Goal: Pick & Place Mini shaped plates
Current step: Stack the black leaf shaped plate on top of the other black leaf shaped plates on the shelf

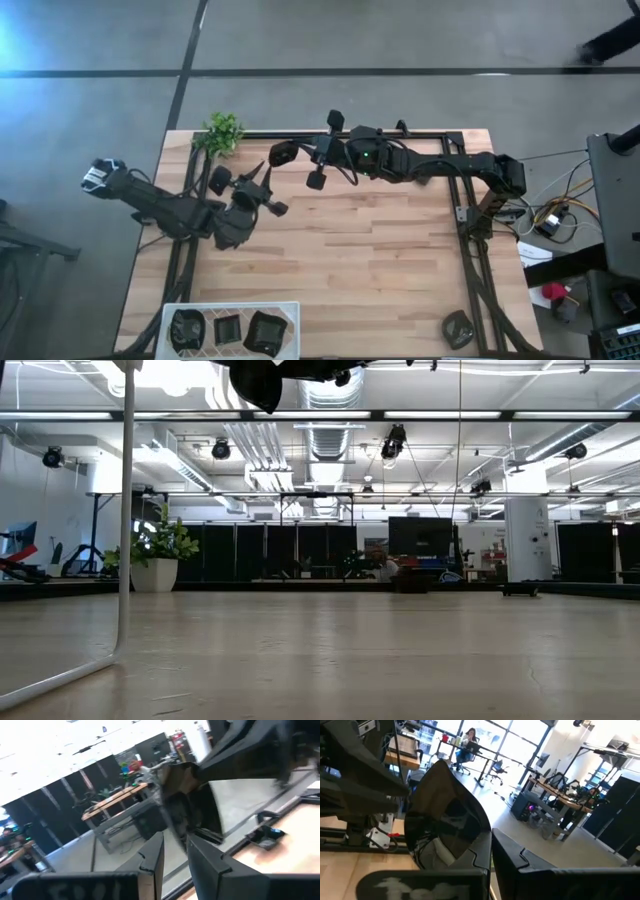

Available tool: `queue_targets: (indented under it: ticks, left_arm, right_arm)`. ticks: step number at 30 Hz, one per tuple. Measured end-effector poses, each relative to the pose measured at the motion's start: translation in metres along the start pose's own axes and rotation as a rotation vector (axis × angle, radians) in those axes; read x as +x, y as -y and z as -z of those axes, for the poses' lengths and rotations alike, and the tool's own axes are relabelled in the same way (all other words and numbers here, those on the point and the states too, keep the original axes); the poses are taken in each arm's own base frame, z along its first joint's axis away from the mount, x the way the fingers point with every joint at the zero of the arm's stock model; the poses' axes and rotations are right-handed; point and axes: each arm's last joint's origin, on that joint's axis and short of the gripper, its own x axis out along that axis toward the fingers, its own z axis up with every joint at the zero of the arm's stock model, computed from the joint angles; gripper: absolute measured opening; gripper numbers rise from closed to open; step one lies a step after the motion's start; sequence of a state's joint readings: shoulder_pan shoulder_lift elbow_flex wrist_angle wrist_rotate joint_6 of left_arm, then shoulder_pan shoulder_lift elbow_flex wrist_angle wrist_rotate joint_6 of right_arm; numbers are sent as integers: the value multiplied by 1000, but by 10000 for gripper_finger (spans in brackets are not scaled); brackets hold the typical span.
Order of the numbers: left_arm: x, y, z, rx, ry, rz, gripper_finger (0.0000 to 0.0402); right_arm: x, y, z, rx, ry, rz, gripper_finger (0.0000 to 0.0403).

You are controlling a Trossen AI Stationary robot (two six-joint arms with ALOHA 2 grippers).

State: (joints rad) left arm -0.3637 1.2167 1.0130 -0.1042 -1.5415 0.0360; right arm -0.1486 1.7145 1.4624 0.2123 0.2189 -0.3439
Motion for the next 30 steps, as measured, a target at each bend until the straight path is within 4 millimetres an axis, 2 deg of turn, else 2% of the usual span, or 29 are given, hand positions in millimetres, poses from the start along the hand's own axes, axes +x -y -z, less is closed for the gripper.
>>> queue_targets:
  ticks: [18,21,24,30]
  left_arm:
    - [27,-3,0,-1,-32,-20,79]
    - [28,-3,0,1,-33,-24,56]
    - [29,-3,0,3,-35,-37,14]
    - [31,-4,0,-15,-37,-46,1]
  right_arm:
    - [0,0,0,-4,1,1,8]
    - [0,0,0,-4,1,0,8]
    - [0,0,0,9,0,0,8]
    - [0,0,1,35,-7,-2,8]
